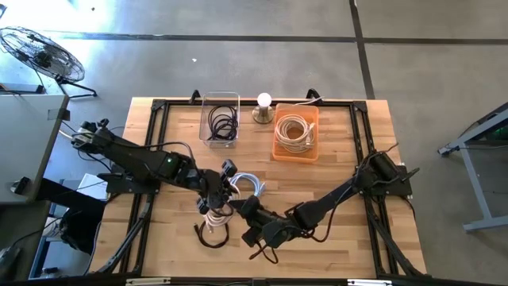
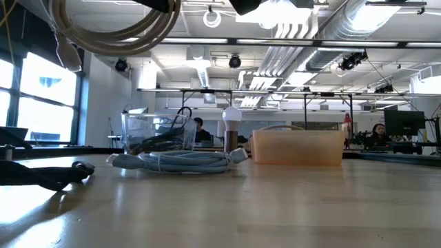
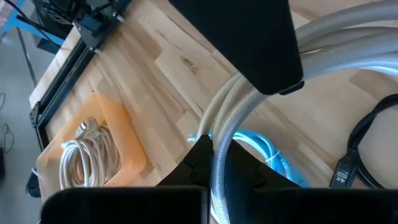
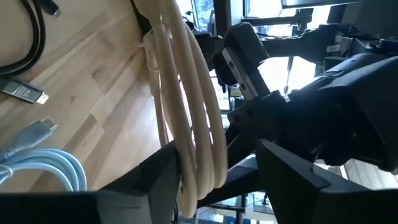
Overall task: Pick & Place USB Port
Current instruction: Put the light brown charger cable into the orange bin
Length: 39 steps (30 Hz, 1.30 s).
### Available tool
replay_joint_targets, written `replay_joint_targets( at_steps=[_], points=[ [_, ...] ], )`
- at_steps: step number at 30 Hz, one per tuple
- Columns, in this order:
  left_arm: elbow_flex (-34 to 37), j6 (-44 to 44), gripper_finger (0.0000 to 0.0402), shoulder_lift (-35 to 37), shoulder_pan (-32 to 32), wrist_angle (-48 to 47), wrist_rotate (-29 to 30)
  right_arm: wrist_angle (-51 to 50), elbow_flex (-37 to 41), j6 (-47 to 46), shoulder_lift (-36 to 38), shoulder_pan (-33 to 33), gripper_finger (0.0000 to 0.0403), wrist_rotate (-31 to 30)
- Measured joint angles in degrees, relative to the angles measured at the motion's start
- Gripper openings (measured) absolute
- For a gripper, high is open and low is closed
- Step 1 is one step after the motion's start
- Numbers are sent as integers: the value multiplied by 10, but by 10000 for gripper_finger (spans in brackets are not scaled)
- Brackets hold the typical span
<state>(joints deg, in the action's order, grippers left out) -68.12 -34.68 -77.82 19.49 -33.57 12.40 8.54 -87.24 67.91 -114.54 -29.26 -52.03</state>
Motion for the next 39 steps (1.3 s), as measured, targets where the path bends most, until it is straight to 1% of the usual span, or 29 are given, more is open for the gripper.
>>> replay_joint_targets(
  at_steps=[2, 4, 9, 13, 16, 19, 25, 27, 28, 32, 35, 36, 37, 39],
  points=[
    [0, 0, 10, 1, 0, 3, 0, 1, 0, -5, 0, 0, 180, -1],
    [0, 0, 10, 1, 0, 5, 1, -3, 0, -18, 0, 0, 148, -3],
    [0, -2, 10, 0, 0, 4, 3, -15, 0, -53, 0, 1, 35, -12],
    [0, -2, 10, 0, -1, 7, 11, -16, 0, -77, 0, 3, 33, -31],
    [0, -2, 20, 0, 0, 5, 41, -17, 0, -90, 0, 6, 33, -36],
    [0, -2, 48, 0, 0, 4, 78, -21, 0, -92, 0, 8, 33, -46],
    [0, 0, 121, 0, 0, -14, 160, -53, 0, -124, 0, 12, 33, -85],
    [0, 4, 146, 0, 0, -28, 188, -74, 0, -139, 0, 13, 33, -118],
    [0, 5, 157, 0, 0, -39, 202, -86, 0, -147, 0, 13, 33, -145],
    [0, 30, 194, 0, 0, -85, 250, -131, 0, -162, 1, 19, 33, -298],
    [-1, 58, 211, 1, 0, -123, 272, -178, 0, -224, 12, 26, 33, -365],
    [-1, 70, 213, 1, 0, -136, 273, -193, 0, -248, 20, 29, 33, -381],
    [-1, 82, 215, 0, 0, -145, 280, -207, 0, -271, 29, 32, 33, -384],
    [-1, 107, 215, 1, 1, -172, 290, -228, 0, -330, 46, 40, 33, -377]
  ],
)
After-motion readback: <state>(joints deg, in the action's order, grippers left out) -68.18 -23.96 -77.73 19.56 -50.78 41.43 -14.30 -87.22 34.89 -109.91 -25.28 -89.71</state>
